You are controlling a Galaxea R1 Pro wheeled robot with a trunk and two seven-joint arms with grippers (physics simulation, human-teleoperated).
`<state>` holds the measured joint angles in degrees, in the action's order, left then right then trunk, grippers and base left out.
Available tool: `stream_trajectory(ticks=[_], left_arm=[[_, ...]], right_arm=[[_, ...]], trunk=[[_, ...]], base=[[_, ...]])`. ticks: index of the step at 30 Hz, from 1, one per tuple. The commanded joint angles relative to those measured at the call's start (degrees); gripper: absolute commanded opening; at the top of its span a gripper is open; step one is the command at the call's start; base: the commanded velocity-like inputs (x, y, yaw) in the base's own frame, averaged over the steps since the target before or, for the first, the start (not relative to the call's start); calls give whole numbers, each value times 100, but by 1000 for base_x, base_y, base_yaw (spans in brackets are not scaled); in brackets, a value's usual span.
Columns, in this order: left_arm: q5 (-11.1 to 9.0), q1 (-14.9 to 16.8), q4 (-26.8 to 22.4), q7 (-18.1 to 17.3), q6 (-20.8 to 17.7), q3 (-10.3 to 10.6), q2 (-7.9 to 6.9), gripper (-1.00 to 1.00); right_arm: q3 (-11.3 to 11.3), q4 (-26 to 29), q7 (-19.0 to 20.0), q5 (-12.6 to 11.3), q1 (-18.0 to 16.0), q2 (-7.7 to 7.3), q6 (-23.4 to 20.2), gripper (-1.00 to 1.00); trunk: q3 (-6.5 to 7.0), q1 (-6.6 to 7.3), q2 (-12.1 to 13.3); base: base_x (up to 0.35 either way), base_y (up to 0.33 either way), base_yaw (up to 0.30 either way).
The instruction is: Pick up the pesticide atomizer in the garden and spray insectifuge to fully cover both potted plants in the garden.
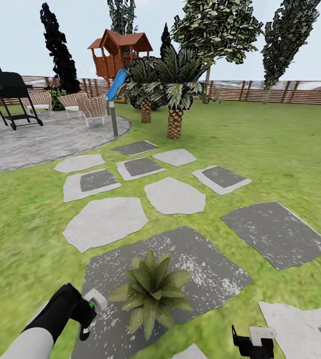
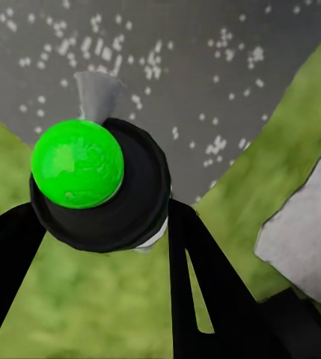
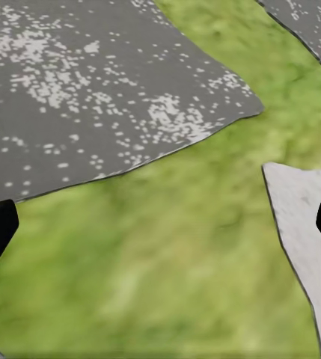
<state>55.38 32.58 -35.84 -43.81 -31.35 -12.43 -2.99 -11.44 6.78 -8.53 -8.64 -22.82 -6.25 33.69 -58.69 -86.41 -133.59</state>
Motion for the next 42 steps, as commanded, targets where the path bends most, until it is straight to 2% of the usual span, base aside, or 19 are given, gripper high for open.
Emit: stream_trajectory(ticks=[1, 4, 7, 10, 19, 21, 23, 29, 35, 38, 42], left_arm=[[34, 3, -9, -35, -16, -45, -2, -100], [44, 1, -10, -18, 4, -422, -56, -100], [58, -6, 26, -14, 15, -519, -163, -100], [62, -11, 68, -14, 15, -519, -194, -100], [44, -38, 122, -14, 15, -507, -159, -100], [45, -40, 254, -14, 21, -511, -159, -100], [52, -41, 667, 76, 39, -514, -158, -100], [34, -41, 801, 320, 41, -539, -166, -100], [25, -9, 728, 329, 22, -569, -83, -100], [25, 63, 720, 258, 1, -558, 18, -100], [30, 96, 731, 67, 2, -545, 37, -100]], right_arm=[[-51, -1, -17, -50, -3, -1, 15, 100], [-51, -1, -17, -50, -3, -2, 15, 100], [-51, -1, -17, -50, -3, -1, 15, 100], [-51, -1, -17, -50, -3, 1, 15, 100], [-51, -1, -17, -50, -3, 1, 15, 100], [-51, -1, -17, -50, 0, 0, 15, 100], [-51, -1, -17, -50, 5, 0, 15, 100], [-51, -1, -17, -50, 6, 1, 15, 100], [-51, -1, -17, -50, 6, 1, 15, 100], [-51, -1, -17, -50, 6, 1, 15, 100], [-51, -1, -17, -50, 6, 1, 15, 100]], trunk=[[-5, 1, -2], [-5, 1, -2], [-5, 1, -2], [-5, 1, -2], [-5, 1, -2], [-5, 1, -2], [-5, 1, -2], [-5, 1, -2], [-5, 1, -2], [-5, 1, -2], [-5, 1, -2]], base=[[0, 0, 0], [0, 0, 0], [5, 0, 0], [140, 33, 0], [117, 91, 0], [5, 4, 0], [1, 1, 0], [0, 0, 0], [0, 0, 0], [0, 0, 0], [0, 0, 0]])
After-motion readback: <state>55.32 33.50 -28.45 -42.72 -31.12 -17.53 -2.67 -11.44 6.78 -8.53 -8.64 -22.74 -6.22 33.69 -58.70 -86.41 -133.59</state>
